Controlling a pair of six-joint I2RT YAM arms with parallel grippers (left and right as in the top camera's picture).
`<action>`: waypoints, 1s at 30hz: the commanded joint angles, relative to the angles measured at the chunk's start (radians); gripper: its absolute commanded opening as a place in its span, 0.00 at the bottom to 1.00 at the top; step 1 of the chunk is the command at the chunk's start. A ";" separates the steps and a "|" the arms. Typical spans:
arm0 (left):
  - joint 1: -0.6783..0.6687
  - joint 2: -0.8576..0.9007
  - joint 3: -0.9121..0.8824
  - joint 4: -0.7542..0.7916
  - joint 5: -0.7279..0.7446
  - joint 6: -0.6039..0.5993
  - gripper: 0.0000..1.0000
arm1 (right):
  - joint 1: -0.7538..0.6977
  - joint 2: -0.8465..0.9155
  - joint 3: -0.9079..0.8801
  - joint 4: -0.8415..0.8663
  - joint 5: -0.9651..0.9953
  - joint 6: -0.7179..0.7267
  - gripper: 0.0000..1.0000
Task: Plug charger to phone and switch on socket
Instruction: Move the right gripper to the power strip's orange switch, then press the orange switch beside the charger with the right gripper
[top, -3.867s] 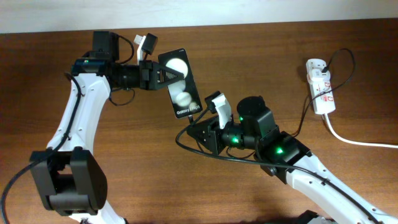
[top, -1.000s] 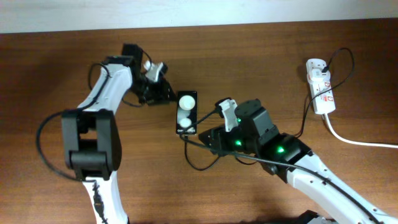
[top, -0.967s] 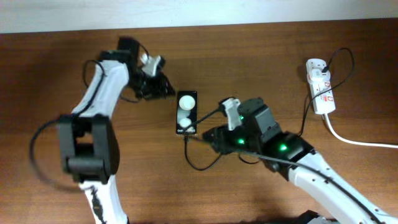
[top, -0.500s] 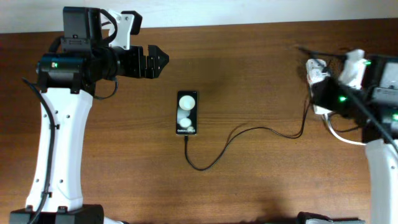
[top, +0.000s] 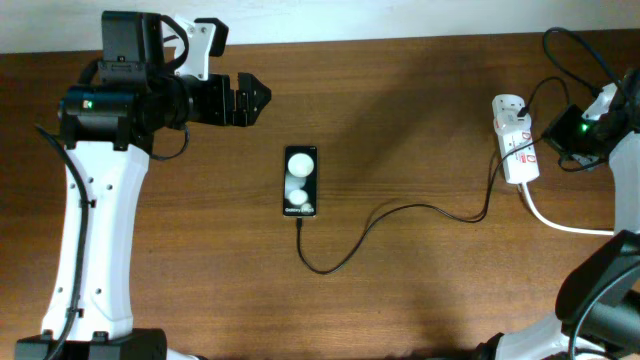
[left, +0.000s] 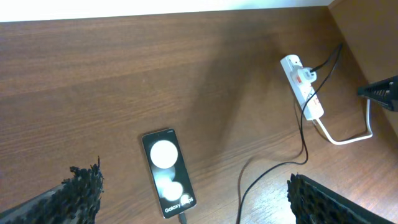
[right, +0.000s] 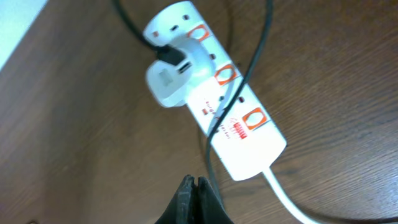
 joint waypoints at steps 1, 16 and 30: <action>0.003 0.001 0.001 0.001 -0.004 0.008 0.99 | -0.008 0.052 0.021 0.031 0.071 0.037 0.04; 0.003 0.001 0.001 0.001 -0.004 0.008 0.99 | -0.007 0.238 0.021 0.257 0.044 0.040 0.04; 0.003 0.001 0.001 0.001 -0.004 0.008 0.99 | -0.007 0.238 0.018 0.254 0.045 0.055 0.04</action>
